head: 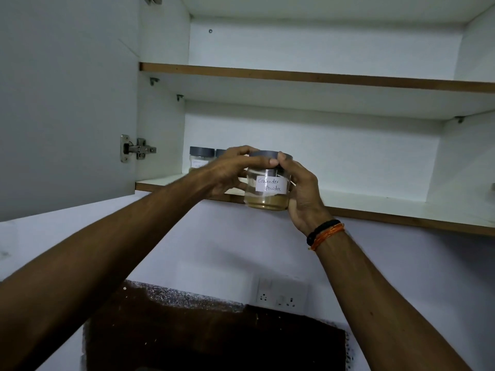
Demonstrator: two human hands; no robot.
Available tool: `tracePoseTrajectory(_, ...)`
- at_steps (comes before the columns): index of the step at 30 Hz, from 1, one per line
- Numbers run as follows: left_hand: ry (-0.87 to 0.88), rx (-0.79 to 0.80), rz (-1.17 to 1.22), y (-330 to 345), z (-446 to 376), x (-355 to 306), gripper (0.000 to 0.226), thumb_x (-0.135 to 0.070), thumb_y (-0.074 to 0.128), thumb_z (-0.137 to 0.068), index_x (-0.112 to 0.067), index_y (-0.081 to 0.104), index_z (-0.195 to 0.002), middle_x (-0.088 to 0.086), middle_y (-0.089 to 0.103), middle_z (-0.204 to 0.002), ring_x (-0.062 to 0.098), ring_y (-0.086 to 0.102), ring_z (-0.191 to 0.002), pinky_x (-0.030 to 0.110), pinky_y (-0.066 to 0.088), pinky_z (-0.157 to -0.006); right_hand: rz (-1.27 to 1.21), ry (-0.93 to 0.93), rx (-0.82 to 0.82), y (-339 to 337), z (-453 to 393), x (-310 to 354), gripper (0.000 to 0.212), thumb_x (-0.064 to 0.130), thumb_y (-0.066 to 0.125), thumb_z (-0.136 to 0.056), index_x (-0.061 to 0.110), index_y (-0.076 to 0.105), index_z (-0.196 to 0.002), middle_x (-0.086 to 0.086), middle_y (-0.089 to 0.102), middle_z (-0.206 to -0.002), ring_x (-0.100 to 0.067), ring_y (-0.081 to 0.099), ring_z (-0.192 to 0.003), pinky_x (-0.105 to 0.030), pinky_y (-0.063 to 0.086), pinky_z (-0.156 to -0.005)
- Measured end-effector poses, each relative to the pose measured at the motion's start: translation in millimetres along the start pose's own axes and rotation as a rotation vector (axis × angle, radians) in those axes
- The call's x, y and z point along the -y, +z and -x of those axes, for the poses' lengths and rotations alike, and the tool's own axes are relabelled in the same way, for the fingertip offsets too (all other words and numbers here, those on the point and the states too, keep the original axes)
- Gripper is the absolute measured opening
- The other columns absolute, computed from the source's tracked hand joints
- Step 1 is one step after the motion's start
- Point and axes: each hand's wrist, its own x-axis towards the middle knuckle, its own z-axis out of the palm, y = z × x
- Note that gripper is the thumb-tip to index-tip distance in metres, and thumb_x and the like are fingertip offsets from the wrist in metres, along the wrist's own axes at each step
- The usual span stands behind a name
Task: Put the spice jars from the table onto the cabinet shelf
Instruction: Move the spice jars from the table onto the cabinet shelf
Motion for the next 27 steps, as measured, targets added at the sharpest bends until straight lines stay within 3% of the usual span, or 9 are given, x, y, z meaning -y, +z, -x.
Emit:
tracePoseTrajectory(3, 0.047, -0.021, -0.04, -2, -12, -8, 0.048, -0.026, 0.083, -0.077, -0.008, 0.066, -0.118, 0.011, 0.073, -0.105, 0.026, 0.072, -0.096, 0.037, 0.06, -0.07, -0.046, 0.005, 0.037, -1, -10, 2, 0.039, 0.034, 0.07, -0.09, 0.007, 0.07, -0.118, -0.009, 0.072, -0.114, -0.035, 0.064, -0.117, -0.062, 0.049, -0.098)
tracePoseTrajectory(5, 0.077, -0.032, -0.053, -2, -17, -13, 0.038, -0.023, 0.08, -0.08, -0.008, 0.067, -0.113, 0.006, 0.072, -0.095, 0.019, 0.071, -0.086, 0.028, 0.055, -0.059, -0.04, -0.012, 0.015, -3, -18, 5, 0.042, 0.041, 0.062, -0.094, 0.008, 0.07, -0.118, -0.009, 0.072, -0.115, -0.028, 0.068, -0.11, -0.052, 0.054, -0.097)
tracePoseTrajectory(7, 0.106, -0.04, -0.054, -4, -25, -15, 0.034, -0.024, 0.08, -0.079, -0.012, 0.068, -0.108, 0.005, 0.072, -0.093, 0.018, 0.07, -0.086, 0.027, 0.055, -0.059, 0.026, -0.051, -0.09, -8, -29, 4, 0.047, 0.047, 0.051, -0.099, 0.009, 0.07, -0.119, -0.007, 0.074, -0.111, -0.02, 0.07, -0.101, -0.038, 0.057, -0.089)
tracePoseTrajectory(9, 0.113, -0.052, -0.052, -7, -34, -16, 0.035, -0.025, 0.081, -0.076, -0.013, 0.068, -0.107, 0.005, 0.072, -0.095, 0.02, 0.07, -0.088, 0.029, 0.057, -0.063, 0.109, -0.092, -0.22, -17, -41, 1, 0.047, 0.045, 0.049, -0.101, 0.007, 0.072, -0.115, -0.008, 0.075, -0.107, -0.022, 0.071, -0.099, -0.036, 0.057, -0.087)
tracePoseTrajectory(11, 0.111, -0.057, -0.046, -11, -41, -16, 0.031, -0.022, 0.078, -0.08, -0.012, 0.068, -0.108, 0.005, 0.072, -0.096, 0.021, 0.07, -0.089, 0.03, 0.058, -0.064, 0.332, -0.151, -0.326, -26, -51, -5, 0.034, 0.036, 0.055, -0.098, 0.008, 0.075, -0.1, -0.004, 0.076, -0.093, -0.019, 0.071, -0.087, -0.036, 0.058, -0.083)
tracePoseTrajectory(13, 0.114, -0.056, -0.045, -14, -46, -15, 0.03, -0.019, 0.076, -0.082, -0.011, 0.067, -0.109, 0.006, 0.072, -0.099, 0.023, 0.071, -0.092, 0.033, 0.06, -0.067, 0.758, -0.243, -0.383, -36, -58, -13, 0.023, 0.027, 0.057, -0.095, 0.013, 0.075, -0.09, 0.0, 0.074, -0.086, -0.018, 0.068, -0.082, -0.035, 0.057, -0.077)
tracePoseTrajectory(15, 0.112, -0.056, -0.05, -18, -54, -12, 0.03, -0.015, 0.075, -0.084, -0.01, 0.065, -0.112, 0.005, 0.071, -0.101, 0.025, 0.071, -0.093, 0.035, 0.062, -0.07, 1.132, -0.312, -0.38, -46, -57, -23, 0.022, 0.023, 0.054, -0.095, 0.014, 0.075, -0.091, -0.002, 0.074, -0.089, -0.021, 0.067, -0.084, -0.027, 0.048, -0.071)
tracePoseTrajectory(19, 0.074, -0.041, -0.06, -23, -69, -2, 0.03, -0.012, 0.073, -0.085, -0.012, 0.063, -0.113, 0.007, 0.067, -0.109, 0.03, 0.068, -0.102, 0.041, 0.061, -0.077, 1.565, -0.334, -0.316, -58, -55, -42, 0.026, 0.028, 0.05, -0.094, 0.015, 0.072, -0.089, -0.004, 0.072, -0.085, -0.026, 0.065, -0.078, -0.027, 0.039, -0.063)
tracePoseTrajectory(27, 0.05, -0.058, -0.114, -33, -106, 27, 0.032, -0.011, 0.073, -0.084, -0.014, 0.064, -0.115, 0.006, 0.064, -0.115, 0.032, 0.061, -0.11, 0.039, 0.058, -0.079, 1.757, -0.407, -0.428, -51, -56, -52, 0.033, 0.035, 0.047, -0.091, 0.018, 0.066, -0.07, 0.0, 0.064, -0.065, -0.018, 0.046, -0.055, -0.024, 0.031, -0.052)
